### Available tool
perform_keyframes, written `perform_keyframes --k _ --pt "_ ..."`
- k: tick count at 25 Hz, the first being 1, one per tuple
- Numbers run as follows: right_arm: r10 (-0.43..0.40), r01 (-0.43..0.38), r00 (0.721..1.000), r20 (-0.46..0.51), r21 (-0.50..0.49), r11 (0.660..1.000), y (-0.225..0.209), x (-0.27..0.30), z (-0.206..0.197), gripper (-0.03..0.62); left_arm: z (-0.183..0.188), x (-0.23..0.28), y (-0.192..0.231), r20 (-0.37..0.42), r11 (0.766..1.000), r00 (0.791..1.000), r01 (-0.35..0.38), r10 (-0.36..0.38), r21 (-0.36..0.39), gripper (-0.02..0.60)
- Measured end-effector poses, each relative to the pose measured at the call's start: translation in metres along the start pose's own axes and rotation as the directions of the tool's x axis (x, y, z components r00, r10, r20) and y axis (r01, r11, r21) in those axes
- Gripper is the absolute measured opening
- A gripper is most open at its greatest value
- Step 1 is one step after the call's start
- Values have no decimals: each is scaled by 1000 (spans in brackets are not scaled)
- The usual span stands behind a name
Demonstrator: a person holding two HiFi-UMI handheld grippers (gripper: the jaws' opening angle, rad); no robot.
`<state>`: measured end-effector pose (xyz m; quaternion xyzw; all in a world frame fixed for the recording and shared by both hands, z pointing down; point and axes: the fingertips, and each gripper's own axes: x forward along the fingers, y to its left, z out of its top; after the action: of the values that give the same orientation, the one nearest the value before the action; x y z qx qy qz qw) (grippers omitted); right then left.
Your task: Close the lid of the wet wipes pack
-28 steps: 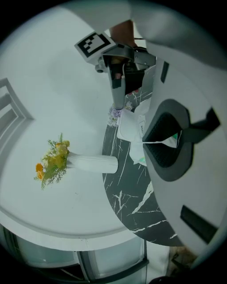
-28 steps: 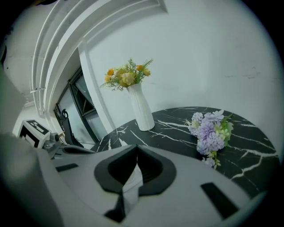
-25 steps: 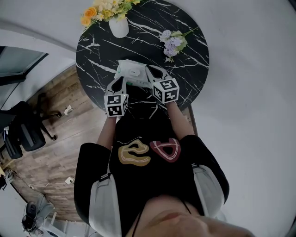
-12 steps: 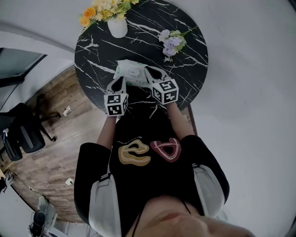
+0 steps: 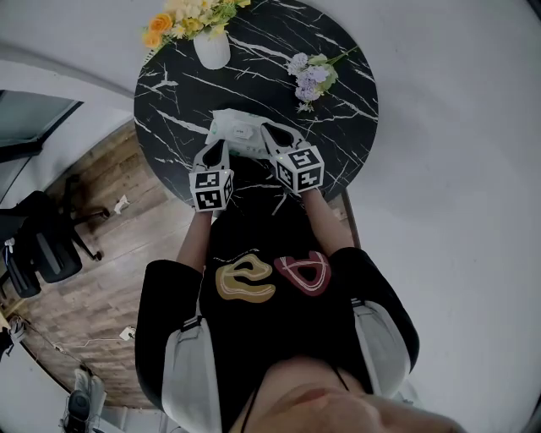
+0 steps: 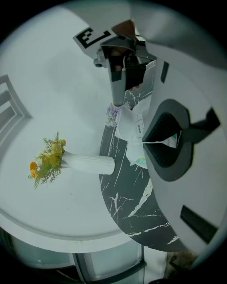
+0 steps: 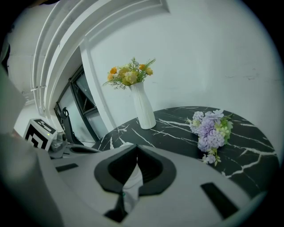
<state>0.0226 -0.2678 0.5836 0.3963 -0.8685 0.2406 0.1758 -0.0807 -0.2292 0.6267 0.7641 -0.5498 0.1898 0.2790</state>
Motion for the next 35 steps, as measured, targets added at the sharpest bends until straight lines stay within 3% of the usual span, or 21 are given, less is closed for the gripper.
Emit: perform_keyframes --k 35 --pt "26 -27 1000 -15 -35 999 14 -5 -16 12 -10 4 0 -25 1000 1000 -2 1 -8 23"
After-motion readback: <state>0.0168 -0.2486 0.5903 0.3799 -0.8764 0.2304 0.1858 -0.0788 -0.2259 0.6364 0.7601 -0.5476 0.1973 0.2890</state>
